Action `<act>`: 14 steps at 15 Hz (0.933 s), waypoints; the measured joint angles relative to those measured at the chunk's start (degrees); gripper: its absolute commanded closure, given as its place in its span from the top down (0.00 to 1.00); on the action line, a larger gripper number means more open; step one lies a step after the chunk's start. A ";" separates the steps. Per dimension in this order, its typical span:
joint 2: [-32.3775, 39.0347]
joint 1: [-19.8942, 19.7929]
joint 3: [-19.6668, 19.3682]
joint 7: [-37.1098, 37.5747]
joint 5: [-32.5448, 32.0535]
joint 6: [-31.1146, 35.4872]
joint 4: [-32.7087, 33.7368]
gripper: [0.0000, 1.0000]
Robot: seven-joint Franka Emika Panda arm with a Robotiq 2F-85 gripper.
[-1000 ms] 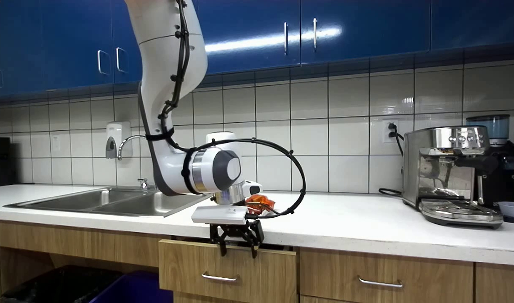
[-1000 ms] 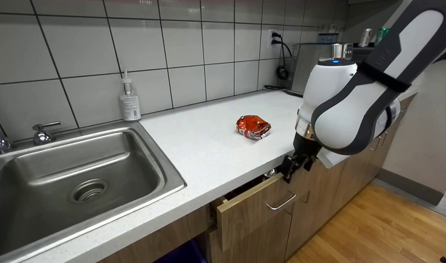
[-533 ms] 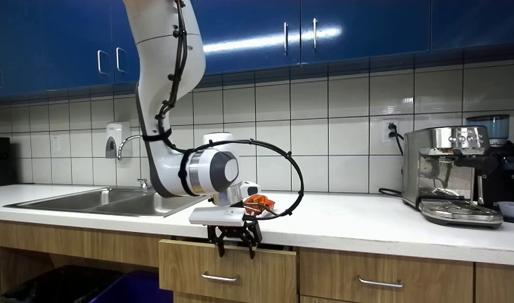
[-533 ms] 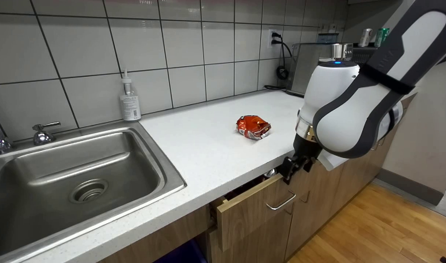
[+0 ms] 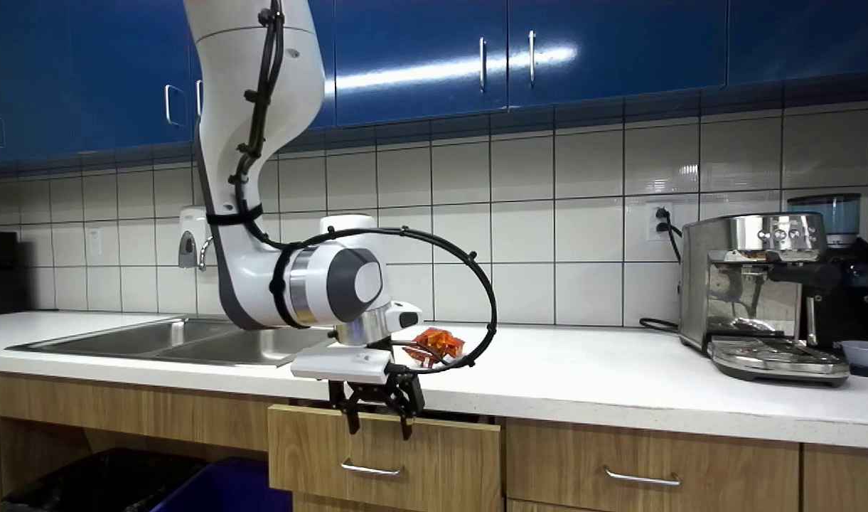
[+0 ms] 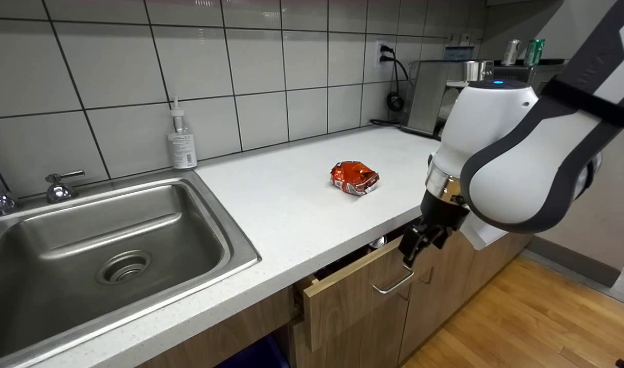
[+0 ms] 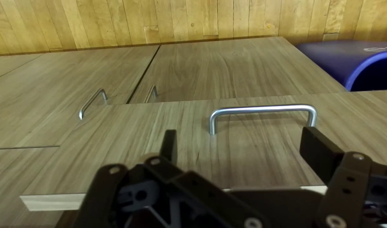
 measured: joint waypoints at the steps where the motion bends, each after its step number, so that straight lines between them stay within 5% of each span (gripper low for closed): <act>1: -0.97 0.01 0.00 0.14 0.39 0.00 -0.87 1.00; 14: -11.65 -0.08 0.73 0.37 3.98 -8.84 -3.91 1.00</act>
